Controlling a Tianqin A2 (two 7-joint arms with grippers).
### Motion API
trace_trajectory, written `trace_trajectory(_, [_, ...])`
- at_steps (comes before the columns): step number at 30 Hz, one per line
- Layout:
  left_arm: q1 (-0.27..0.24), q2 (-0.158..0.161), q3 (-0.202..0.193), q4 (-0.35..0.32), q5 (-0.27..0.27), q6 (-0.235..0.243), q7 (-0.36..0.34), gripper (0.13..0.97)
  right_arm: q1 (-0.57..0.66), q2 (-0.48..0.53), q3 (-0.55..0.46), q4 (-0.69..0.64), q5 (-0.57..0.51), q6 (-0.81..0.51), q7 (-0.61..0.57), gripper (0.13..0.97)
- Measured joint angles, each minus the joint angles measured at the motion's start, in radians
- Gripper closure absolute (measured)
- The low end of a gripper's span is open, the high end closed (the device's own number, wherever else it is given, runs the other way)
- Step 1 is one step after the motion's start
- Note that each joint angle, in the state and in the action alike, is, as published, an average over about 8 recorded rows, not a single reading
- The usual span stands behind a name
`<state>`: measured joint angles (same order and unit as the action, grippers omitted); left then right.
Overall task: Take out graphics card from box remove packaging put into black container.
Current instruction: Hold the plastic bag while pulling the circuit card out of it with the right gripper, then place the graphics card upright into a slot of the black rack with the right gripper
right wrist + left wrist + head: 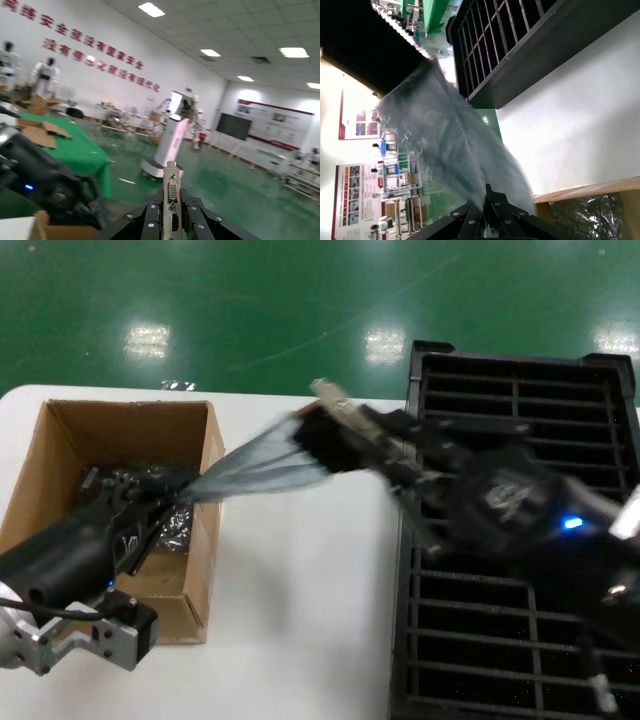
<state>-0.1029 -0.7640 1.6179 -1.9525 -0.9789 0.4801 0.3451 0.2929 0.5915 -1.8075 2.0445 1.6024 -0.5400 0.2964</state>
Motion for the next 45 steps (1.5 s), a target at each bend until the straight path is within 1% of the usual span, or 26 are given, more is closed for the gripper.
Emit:
trace_trajectory(8, [0.000,0.000,0.000,0.000,0.000,0.000,0.000,0.959,-0.139,0.096,0.168,0.014,0.110,0.019,-0.068,0.906])
trace_trajectory(11, [0.000,0.000,0.000,0.000,0.000,0.000,0.000,0.959,-0.194,0.123,0.207,0.015,0.121,0.032,-0.084,0.906])
trace_trajectory(13, [0.000,0.000,0.000,0.000,0.000,0.000,0.000,0.959,-0.228,0.139,0.222,0.015,0.105,0.043,-0.081,0.906])
trace_trajectory(17, [0.000,0.000,0.000,0.000,0.000,0.000,0.000,0.959,-0.280,0.165,0.222,0.015,0.025,0.068,-0.044,0.906])
trace_trajectory(21, [0.000,0.000,0.000,0.000,0.000,0.000,0.000,0.959,-0.302,0.176,0.215,0.015,-0.033,0.078,-0.014,0.906])
trace_trajectory(35, [0.000,0.000,0.000,0.000,0.000,0.000,0.000,0.959,-0.305,0.178,0.213,0.015,-0.044,0.079,-0.009,0.906])
trace_trajectory(38, [0.000,0.000,0.000,0.000,0.000,0.000,0.000,0.959,-0.298,0.175,0.206,0.015,-0.057,0.076,-0.001,0.906])
trace_trajectory(40, [0.000,0.000,0.000,0.000,0.000,0.000,0.000,0.959,-0.282,0.168,0.192,0.014,-0.084,0.069,0.016,0.906])
trace_trajectory(45, [0.000,0.000,0.000,0.000,0.000,0.000,0.000,0.959,-0.205,0.143,0.132,0.012,-0.205,0.006,0.093,0.906])
